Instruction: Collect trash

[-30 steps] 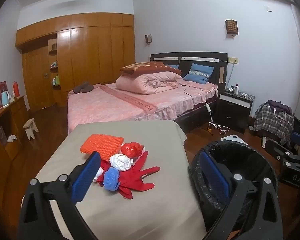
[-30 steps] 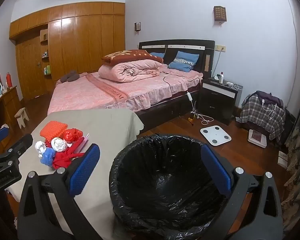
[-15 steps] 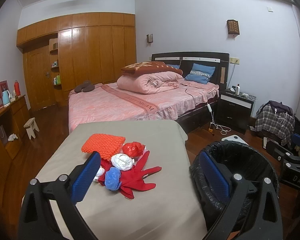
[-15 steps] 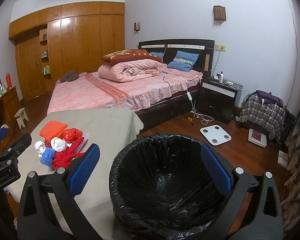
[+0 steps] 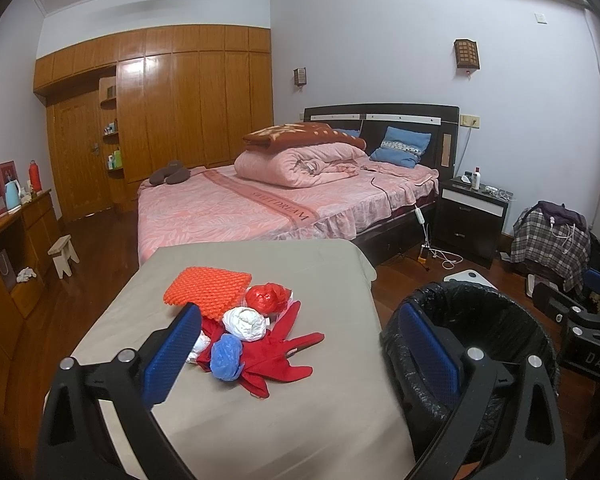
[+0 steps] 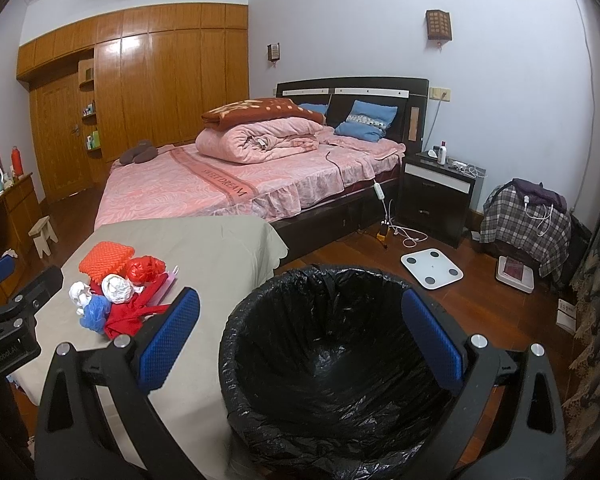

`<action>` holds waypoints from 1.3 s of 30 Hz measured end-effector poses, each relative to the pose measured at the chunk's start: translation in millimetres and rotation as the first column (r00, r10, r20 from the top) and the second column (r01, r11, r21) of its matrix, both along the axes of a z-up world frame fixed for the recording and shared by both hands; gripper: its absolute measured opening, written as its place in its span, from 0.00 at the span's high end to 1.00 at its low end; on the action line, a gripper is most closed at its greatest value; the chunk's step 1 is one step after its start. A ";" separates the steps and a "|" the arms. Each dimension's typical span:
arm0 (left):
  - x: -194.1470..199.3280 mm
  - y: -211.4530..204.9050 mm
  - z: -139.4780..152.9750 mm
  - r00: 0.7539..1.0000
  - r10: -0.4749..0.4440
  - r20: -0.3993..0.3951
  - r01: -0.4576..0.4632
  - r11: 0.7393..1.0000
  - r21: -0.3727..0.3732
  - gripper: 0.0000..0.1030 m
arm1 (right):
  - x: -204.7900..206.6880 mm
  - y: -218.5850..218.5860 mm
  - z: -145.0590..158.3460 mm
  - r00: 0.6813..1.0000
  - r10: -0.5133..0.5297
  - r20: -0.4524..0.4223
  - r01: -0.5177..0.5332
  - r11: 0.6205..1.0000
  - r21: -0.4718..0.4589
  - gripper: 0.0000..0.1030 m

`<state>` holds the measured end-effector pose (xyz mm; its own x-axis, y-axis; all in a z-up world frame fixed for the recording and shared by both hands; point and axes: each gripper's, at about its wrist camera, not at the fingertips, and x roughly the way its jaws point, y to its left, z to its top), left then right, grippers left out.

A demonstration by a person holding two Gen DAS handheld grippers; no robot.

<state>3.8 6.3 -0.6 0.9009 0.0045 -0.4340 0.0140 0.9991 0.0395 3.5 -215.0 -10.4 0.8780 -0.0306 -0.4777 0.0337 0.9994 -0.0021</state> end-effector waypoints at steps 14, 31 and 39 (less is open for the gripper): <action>0.6 1.5 -1.4 1.000 0.001 0.000 -0.001 1.000 0.001 0.06 | 1.3 -0.3 -0.5 1.000 -0.001 -0.003 0.001 1.000 0.002 0.05; 1.6 2.1 -1.9 1.000 0.000 -0.001 0.000 1.000 0.000 0.06 | 0.2 -4.2 0.7 1.000 -0.001 -0.007 0.001 1.000 0.006 0.05; 1.7 1.6 -1.9 1.000 0.002 -0.003 -0.002 1.000 0.000 0.06 | -0.3 -4.8 1.3 1.000 -0.001 -0.007 0.001 1.000 0.005 0.05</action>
